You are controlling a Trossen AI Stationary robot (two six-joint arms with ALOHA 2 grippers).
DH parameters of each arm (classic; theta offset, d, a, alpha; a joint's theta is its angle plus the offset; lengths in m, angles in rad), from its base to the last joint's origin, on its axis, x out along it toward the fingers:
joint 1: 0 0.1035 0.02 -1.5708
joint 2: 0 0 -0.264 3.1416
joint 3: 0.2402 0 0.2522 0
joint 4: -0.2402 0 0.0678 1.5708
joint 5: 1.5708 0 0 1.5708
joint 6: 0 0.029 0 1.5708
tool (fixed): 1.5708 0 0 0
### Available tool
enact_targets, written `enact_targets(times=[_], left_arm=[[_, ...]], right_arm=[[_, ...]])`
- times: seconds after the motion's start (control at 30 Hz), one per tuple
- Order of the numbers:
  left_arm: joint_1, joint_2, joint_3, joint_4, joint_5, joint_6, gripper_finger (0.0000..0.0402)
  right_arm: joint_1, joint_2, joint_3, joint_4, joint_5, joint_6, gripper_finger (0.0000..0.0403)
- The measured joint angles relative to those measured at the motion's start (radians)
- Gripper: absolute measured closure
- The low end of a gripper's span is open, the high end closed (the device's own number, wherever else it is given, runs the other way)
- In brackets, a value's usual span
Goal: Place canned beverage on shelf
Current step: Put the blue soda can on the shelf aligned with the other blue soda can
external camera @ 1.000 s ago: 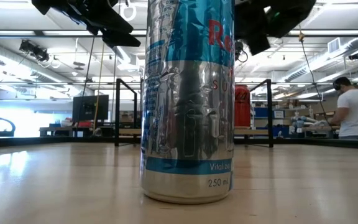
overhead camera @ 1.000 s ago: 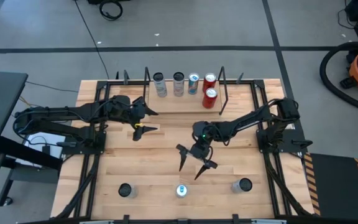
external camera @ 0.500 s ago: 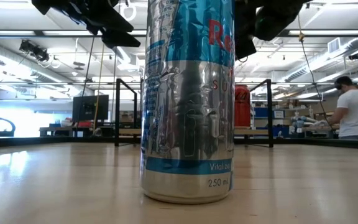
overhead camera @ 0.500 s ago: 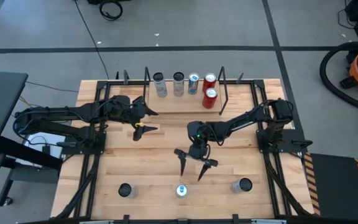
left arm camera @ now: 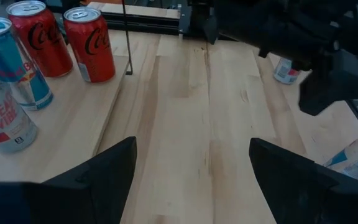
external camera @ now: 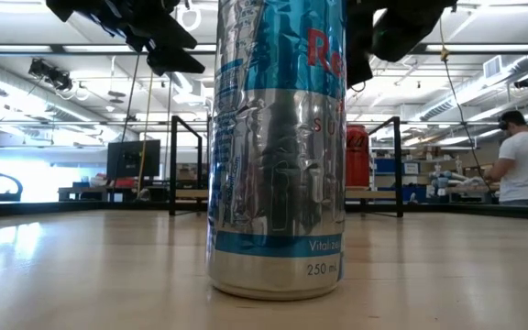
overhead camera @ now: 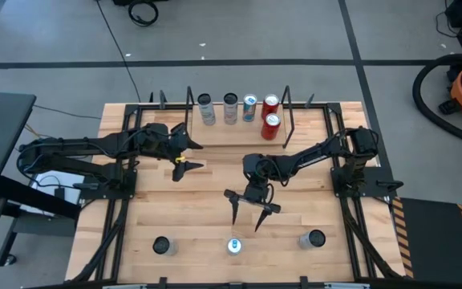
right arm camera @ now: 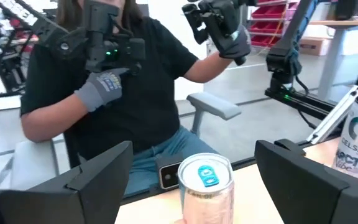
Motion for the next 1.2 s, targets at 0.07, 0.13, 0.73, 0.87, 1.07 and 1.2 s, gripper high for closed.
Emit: enact_targets(times=[0.07, 0.13, 0.73, 0.87, 1.07, 1.2], left_arm=[[0.000, 0.000, 0.000, 0.000, -0.003, -0.003, 0.0088], [0.000, 0.000, 0.000, 0.000, -0.005, -0.006, 0.0088], [0.000, 0.000, 0.000, 0.007, -0.005, -0.025, 0.0088], [0.000, 0.000, 0.000, 0.006, -0.005, -0.025, 0.0088], [0.000, 0.000, 0.000, 0.006, -0.005, -0.026, 0.0088], [0.000, 0.000, 0.000, 0.006, -0.005, -0.026, 0.0088]], right_arm=[[0.014, 0.000, 0.000, 0.004, 0.038, 0.006, 0.0055], [0.027, 0.000, 0.000, 0.007, 0.085, 0.006, 0.0055], [0.142, -0.001, 0.000, -0.017, 0.376, 0.024, 0.0055], [0.169, -0.001, 0.000, -0.040, 0.451, 0.002, 0.0055], [0.173, -0.001, 0.000, -0.070, 0.527, 0.003, 0.0055], [0.188, -0.002, 0.000, -0.069, 0.523, 0.006, 0.0055]])
